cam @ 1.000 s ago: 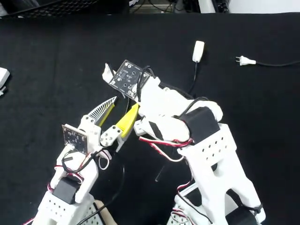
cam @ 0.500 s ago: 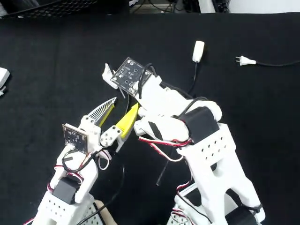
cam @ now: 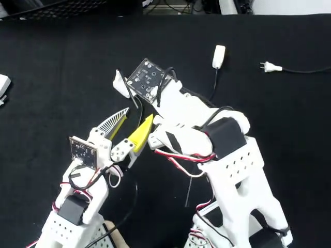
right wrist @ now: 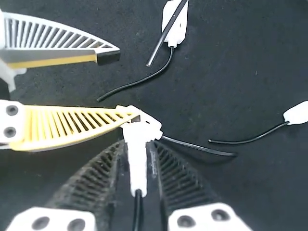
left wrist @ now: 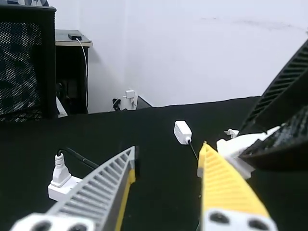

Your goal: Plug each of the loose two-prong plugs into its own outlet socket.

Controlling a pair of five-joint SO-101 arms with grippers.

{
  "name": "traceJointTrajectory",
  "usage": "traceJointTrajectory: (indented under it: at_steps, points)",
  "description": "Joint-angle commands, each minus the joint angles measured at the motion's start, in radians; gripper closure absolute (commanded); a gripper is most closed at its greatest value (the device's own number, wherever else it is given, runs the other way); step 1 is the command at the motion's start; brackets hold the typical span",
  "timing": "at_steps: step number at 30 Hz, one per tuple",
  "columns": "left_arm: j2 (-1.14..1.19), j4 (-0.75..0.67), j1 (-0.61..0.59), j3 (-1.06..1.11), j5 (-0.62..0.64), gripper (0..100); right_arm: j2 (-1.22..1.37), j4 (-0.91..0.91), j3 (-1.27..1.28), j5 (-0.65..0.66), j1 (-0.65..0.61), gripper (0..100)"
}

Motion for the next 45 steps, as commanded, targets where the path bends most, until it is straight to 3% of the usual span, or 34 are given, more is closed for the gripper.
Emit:
traceJointTrajectory:
  at_steps: [1,5,16,20,25,34,45]
  points:
    - [0.000,0.011,0.007,0.016,-0.011,78,-0.024,-0.028,-0.008,-0.011,0.003,98.7]
    - [-0.002,0.005,-0.096,0.015,-0.003,78,-0.024,-0.029,0.015,-0.011,0.006,98.7]
    - [-0.002,0.015,-0.679,0.015,-0.003,78,0.091,-0.046,0.071,-0.229,0.095,98.7]
    - [-0.002,0.109,-0.865,0.015,-0.003,78,0.251,-0.041,0.051,-0.278,0.115,98.7]
    - [-0.002,0.255,-1.015,0.015,-0.003,78,0.406,-0.041,-0.010,-0.316,0.114,98.7]
    - [-0.002,0.454,-1.058,0.015,-0.003,78,0.512,-0.043,-0.053,-0.350,0.020,98.7]
    - [0.002,0.470,-1.058,0.015,-0.003,78,0.607,-0.078,-0.050,-0.393,0.002,98.7]
